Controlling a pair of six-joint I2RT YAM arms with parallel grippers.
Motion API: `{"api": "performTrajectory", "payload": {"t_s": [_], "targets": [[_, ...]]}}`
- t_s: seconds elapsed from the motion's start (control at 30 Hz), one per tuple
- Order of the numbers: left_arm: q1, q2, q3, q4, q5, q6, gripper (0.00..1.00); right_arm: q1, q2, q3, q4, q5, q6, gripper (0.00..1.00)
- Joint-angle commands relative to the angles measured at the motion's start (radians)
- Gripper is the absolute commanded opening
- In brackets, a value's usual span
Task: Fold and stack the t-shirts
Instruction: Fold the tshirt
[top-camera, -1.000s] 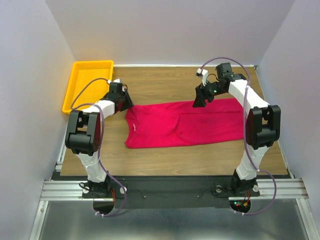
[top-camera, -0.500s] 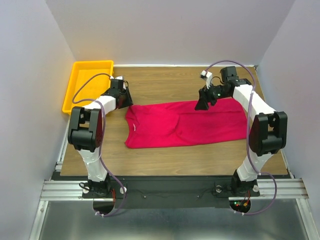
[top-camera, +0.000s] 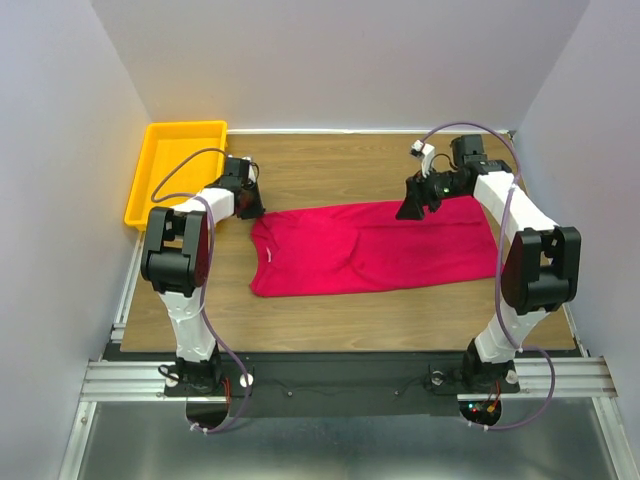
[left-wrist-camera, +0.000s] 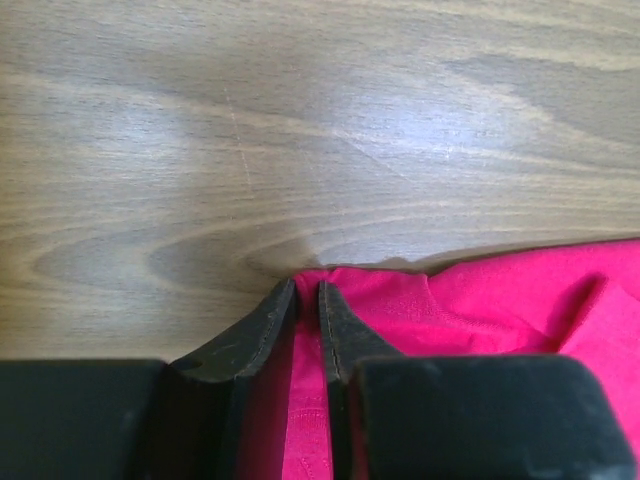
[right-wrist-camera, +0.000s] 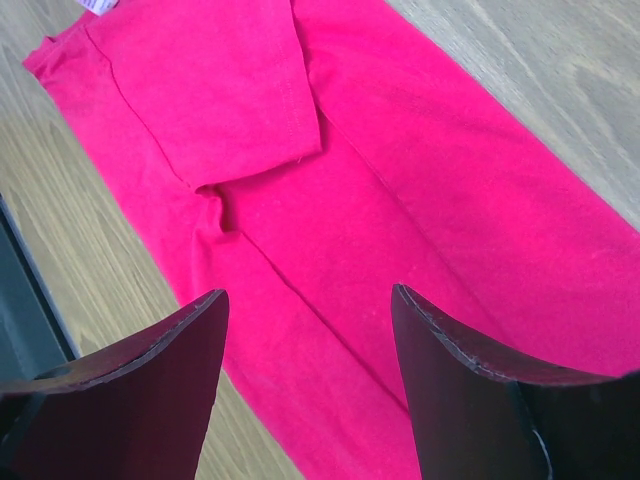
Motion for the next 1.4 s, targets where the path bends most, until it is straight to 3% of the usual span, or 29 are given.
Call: {"api": "performTrajectory", "payload": {"t_s": [0.0,0.07,0.13,0.37,0.77,1.0,1.07,1.17,1.37], "targets": [[0.005,0.0,0.041,-0.04,0.023,0.025,0.21,-0.014,-0.051,0.0,0.042,-0.031,0.016,0.72],[0.005,0.007,0.05,-0.045,0.023,0.036,0.16,-0.016,-0.051,0.0,0.043,-0.031,0.018,0.72],[0.005,0.013,0.056,-0.053,0.023,0.042,0.0,-0.02,-0.053,0.0,0.043,-0.034,0.019,0.72],[0.005,0.04,0.155,-0.065,-0.014,0.06,0.0,-0.034,-0.059,-0.004,0.046,-0.034,0.021,0.72],[-0.001,0.324,0.664,-0.194,-0.038,0.042,0.0,-0.066,-0.074,-0.021,0.057,0.011,0.013,0.72],[0.001,0.566,1.148,-0.266,-0.026,-0.077,0.0,-0.066,-0.109,-0.072,0.133,0.145,0.042,0.72],[0.009,0.606,1.189,-0.244,-0.008,-0.107,0.07,-0.087,-0.116,-0.087,0.155,0.176,0.053,0.72],[0.015,0.597,1.188,-0.165,0.014,-0.131,0.56,-0.092,-0.119,-0.115,0.195,0.233,0.062,0.73],[0.018,0.484,1.159,-0.129,-0.055,-0.055,0.68,-0.094,-0.116,-0.15,0.224,0.236,0.065,0.73]]}}
